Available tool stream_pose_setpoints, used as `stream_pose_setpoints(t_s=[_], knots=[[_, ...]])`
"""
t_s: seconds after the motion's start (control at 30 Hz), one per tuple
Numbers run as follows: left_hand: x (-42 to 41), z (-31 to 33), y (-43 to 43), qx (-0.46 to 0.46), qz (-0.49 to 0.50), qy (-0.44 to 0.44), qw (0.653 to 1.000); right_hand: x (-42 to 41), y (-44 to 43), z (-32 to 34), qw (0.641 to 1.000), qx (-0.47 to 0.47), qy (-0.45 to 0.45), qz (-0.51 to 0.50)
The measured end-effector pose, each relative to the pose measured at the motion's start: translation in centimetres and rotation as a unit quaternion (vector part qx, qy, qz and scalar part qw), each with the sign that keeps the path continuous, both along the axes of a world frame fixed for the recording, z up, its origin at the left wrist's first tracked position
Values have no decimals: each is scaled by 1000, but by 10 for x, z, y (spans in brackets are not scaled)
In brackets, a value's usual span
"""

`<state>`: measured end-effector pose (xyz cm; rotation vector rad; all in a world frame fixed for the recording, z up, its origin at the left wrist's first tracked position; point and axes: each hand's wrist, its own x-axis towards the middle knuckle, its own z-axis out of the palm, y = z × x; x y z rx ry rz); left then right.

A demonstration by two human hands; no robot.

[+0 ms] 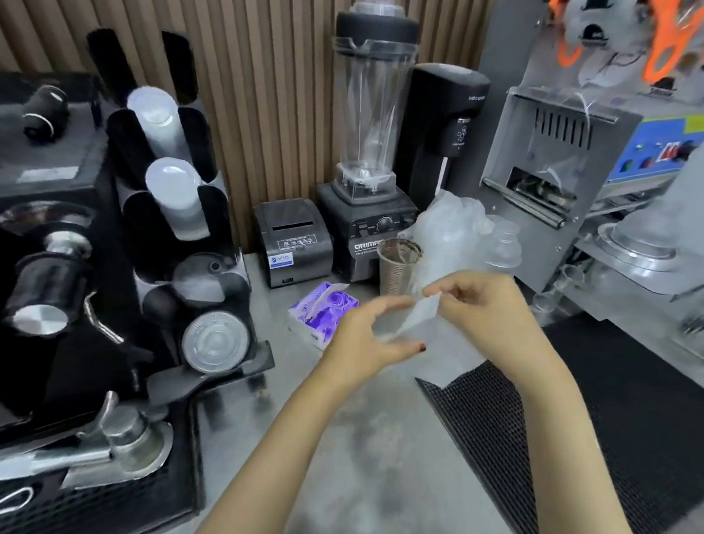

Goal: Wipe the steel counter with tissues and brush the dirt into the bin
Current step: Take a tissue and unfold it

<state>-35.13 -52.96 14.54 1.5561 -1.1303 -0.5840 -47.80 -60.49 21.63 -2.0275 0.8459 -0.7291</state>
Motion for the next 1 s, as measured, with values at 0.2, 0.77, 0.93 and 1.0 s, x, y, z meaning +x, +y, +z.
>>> stream_pose_setpoints(t_s=[0.2, 0.77, 0.93, 1.0], knots=[[-31, 17, 85, -46, -6, 110, 993, -23, 78, 16, 994, -37, 11, -99], [-20, 56, 341, -48, 155, 233, 959, -21, 332, -14, 927, 251, -275, -51], [-21, 62, 359, -89, 186, 212, 955, -8, 339, -12, 923, 265, -279, -16], [-23, 65, 363, -83, 196, 224, 951, -5, 339, -11, 927, 265, -263, 21]])
